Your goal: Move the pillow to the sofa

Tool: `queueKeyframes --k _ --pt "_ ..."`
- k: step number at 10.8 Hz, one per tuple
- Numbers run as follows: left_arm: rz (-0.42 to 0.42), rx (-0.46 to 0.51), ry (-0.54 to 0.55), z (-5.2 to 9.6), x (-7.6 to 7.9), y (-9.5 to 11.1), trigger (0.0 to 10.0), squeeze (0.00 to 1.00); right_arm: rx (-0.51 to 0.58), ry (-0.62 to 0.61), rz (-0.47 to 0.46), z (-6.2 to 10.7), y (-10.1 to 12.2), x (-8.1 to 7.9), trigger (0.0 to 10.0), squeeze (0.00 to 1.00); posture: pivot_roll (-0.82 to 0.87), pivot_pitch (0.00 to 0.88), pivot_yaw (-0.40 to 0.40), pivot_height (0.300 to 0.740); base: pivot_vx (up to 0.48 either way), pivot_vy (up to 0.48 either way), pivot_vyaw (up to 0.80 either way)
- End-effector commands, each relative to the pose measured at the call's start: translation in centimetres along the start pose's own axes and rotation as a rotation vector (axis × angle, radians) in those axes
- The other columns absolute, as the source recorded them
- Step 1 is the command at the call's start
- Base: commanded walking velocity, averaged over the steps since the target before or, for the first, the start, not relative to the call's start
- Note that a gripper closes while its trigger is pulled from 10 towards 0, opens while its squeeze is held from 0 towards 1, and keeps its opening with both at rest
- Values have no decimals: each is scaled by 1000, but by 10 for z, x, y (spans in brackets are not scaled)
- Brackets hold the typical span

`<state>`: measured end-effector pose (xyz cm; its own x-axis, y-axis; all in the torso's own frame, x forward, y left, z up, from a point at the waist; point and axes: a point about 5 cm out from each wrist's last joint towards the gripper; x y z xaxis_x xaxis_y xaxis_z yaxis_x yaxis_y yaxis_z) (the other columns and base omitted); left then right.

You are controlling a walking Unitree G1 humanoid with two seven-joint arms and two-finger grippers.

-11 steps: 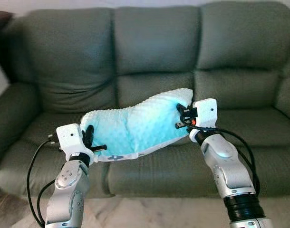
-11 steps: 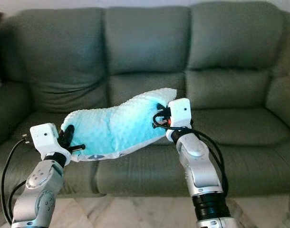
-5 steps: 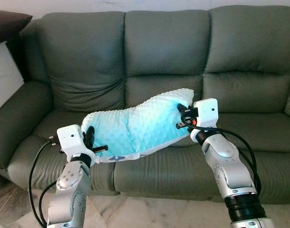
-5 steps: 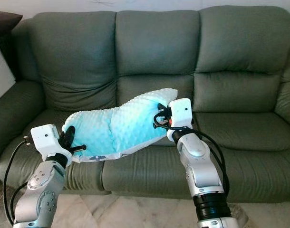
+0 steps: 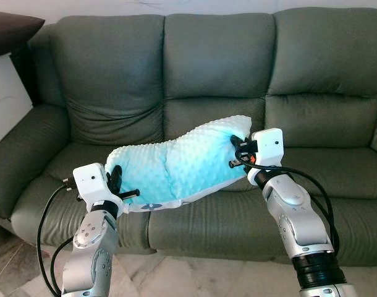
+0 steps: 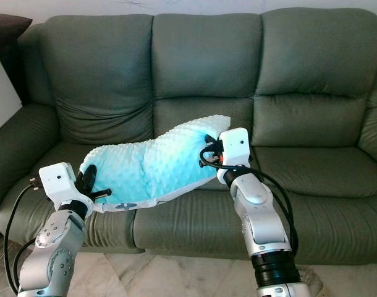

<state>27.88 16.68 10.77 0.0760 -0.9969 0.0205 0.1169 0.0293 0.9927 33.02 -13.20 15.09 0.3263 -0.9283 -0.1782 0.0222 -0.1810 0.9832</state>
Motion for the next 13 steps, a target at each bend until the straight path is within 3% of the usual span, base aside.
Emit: queueKeyframes --k 1,13 --pt "-9 -6 -3 0 0 0 10000 0 29 7 9 -1 8 -3 10000 0 -256 0 33 740 0 0 0" --pt "-5 -18 8 0 -2 -2 10000 0 27 8 8 -2 8 -3 10000 0 -256 0 35 740 0 0 0"
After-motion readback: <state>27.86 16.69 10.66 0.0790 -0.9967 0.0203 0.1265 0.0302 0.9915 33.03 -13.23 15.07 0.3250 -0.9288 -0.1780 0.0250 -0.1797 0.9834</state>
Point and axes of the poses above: a point about 5 cm out from each wrist's last joint towards the gripper, its own z axis pointing back from the gripper into the wrist, its own y axis along the axis of the wrist's last joint, x = y × z, and after that the axes turned 14 degrees about -z, right-handed
